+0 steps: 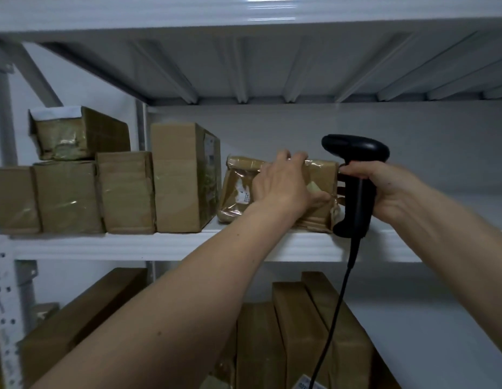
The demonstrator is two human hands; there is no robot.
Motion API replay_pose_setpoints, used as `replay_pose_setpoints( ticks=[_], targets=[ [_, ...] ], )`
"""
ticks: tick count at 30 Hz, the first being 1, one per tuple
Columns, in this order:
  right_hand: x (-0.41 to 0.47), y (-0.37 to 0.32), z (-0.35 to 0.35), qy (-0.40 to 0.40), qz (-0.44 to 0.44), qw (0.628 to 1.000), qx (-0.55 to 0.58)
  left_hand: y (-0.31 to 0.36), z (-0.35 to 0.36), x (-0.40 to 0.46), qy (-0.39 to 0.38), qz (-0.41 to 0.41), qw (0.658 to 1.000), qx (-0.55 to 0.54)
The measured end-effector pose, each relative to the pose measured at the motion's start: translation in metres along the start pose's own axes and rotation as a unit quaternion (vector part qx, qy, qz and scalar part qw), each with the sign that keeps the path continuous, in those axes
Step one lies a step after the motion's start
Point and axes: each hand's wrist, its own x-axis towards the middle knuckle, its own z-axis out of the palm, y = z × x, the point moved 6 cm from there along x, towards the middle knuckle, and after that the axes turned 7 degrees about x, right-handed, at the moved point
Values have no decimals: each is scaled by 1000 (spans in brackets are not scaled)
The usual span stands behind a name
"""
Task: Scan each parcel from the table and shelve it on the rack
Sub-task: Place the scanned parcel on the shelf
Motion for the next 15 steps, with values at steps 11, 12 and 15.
replay_pose_setpoints(
  ticks=[11,12,15],
  targets=[
    [8,11,20,-38,9,999,3,-23,-13,1,16,-36,996,75],
    [8,13,22,-44,18,999,10,-26,-14,1,19,-36,997,72],
    [6,17,25,-50,33,998,23,-33,-14,-4,25,-37,997,69]
  ],
)
